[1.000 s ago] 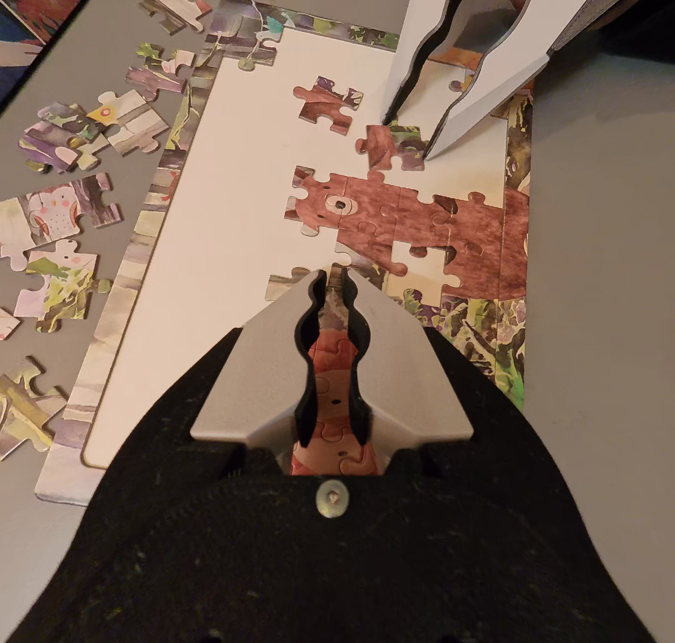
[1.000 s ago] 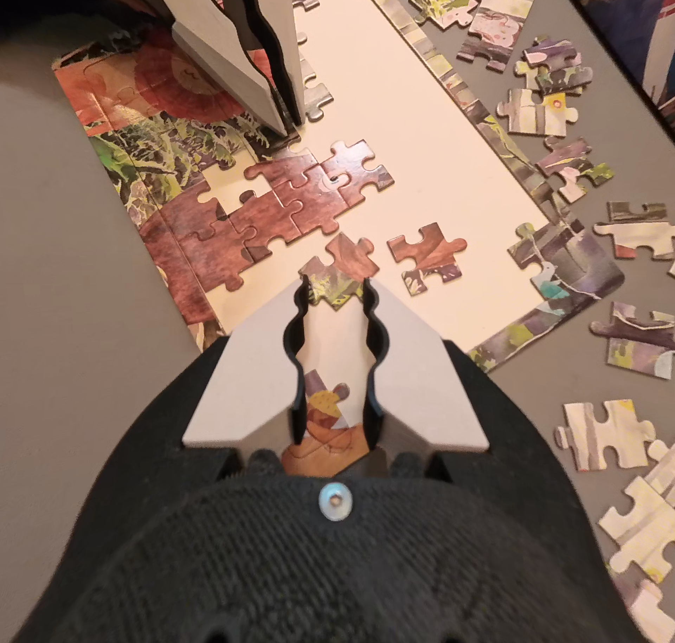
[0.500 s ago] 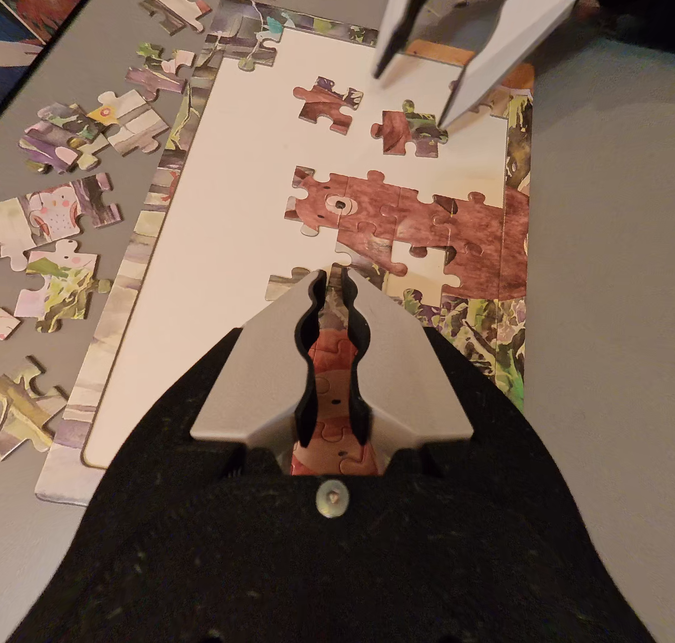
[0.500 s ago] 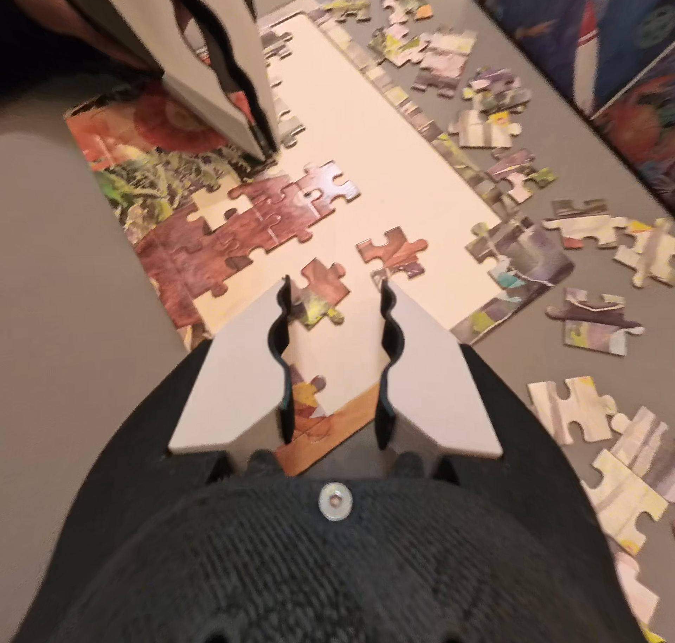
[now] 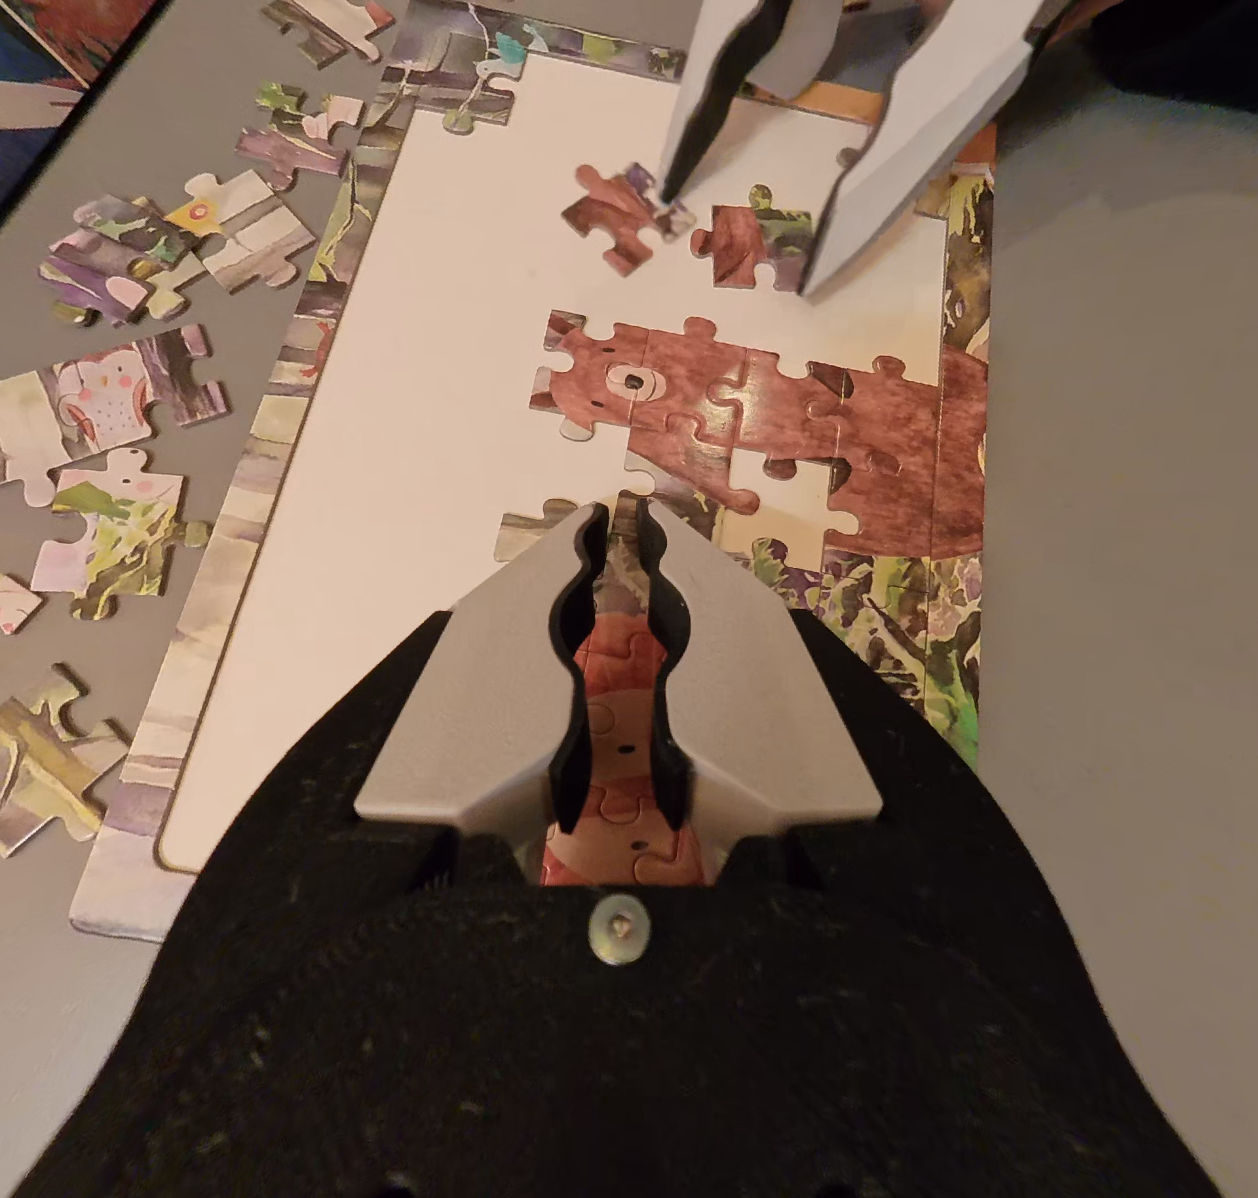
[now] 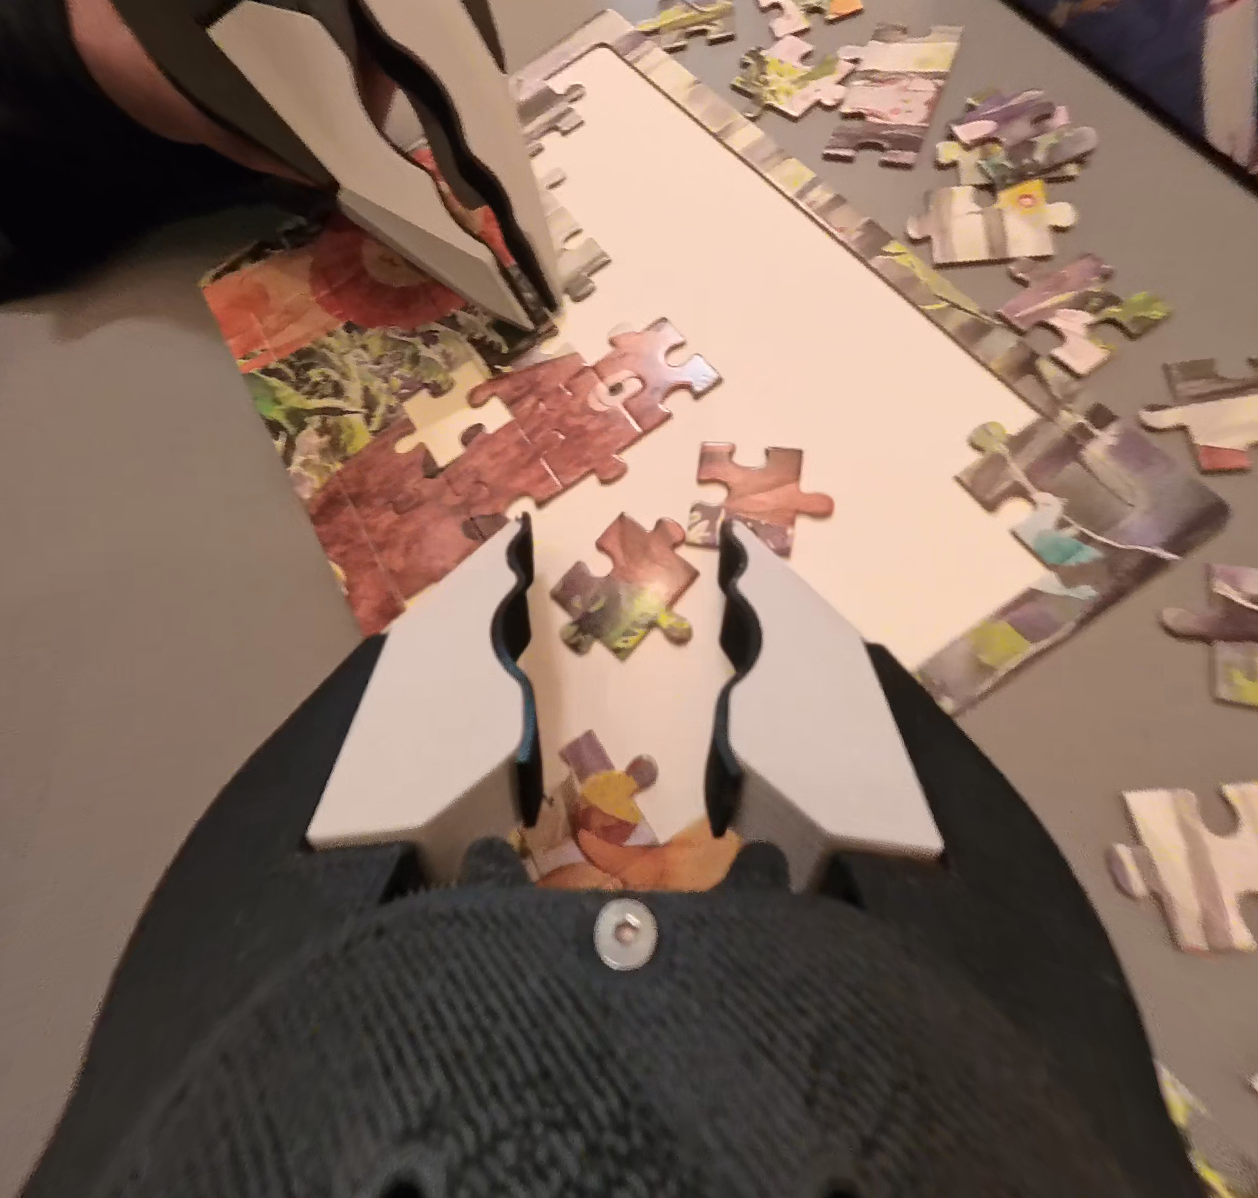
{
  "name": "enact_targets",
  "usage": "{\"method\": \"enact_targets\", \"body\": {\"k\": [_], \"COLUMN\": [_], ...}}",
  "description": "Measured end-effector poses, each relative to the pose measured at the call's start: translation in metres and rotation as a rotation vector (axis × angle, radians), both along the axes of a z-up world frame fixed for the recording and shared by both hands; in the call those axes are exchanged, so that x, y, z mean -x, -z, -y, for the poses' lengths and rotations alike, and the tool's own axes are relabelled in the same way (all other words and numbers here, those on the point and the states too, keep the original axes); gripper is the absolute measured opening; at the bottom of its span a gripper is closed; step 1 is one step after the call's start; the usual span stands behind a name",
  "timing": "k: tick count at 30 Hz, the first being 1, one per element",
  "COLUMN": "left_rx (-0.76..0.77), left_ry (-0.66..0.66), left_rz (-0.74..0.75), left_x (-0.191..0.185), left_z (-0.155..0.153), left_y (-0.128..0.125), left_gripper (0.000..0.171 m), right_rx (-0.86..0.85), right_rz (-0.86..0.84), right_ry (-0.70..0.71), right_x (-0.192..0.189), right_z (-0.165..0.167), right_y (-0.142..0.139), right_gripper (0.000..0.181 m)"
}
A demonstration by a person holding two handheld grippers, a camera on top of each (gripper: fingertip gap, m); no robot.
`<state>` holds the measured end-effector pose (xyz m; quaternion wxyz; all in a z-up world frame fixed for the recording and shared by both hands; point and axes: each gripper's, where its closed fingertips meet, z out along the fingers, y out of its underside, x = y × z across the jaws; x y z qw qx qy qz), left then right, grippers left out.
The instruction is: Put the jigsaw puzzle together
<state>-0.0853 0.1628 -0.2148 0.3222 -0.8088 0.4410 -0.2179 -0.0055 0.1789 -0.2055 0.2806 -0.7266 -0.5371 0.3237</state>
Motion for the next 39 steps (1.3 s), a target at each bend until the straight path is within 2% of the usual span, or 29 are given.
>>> {"method": "enact_targets", "body": {"k": [3,8,13,16,19,25,28,34,39], "left_rx": [-0.001,0.001,-0.006,-0.01,-0.013,-0.015,-0.013,-0.007,-0.008], "left_ry": [0.0,0.0,0.0,0.002,0.004,0.006,0.006,0.006,0.006], "left_rz": [-0.001,0.001,-0.004,-0.007,-0.009,-0.01,-0.009,-0.005,-0.006], "left_x": [0.0,0.0,0.0,0.0,-0.001,-0.001,-0.001,-0.001,-0.001], "left_z": [0.0,0.0,0.0,0.0,0.001,0.001,0.001,0.001,0.001], "left_y": [0.0,0.0,0.0,0.0,0.0,0.0,0.0,0.0,0.0], "left_gripper": [0.009,0.009,0.009,0.009,0.009,0.009,0.009,0.01,0.009], "right_rx": [-0.029,-0.167,-0.121,-0.12,-0.134,-0.146,-0.157,-0.169,-0.065], "right_rz": [-0.028,-0.043,0.005,0.059,0.072,0.086,0.07,0.028,0.061], "right_ry": [-0.014,0.076,0.083,0.09,0.079,0.084,0.082,0.112,0.172], "right_x": [0.004,-0.001,0.002,0.0,-0.002,-0.003,-0.002,0.0,-0.008], "right_z": [0.001,-0.026,-0.036,-0.039,-0.037,-0.036,-0.034,-0.032,-0.04], "right_y": [-0.006,-0.017,-0.006,0.005,0.006,0.006,0.002,-0.012,0.004], "right_gripper": [0.049,0.044,0.05,0.048,0.039,0.037,0.016,0.03,0.044]}}
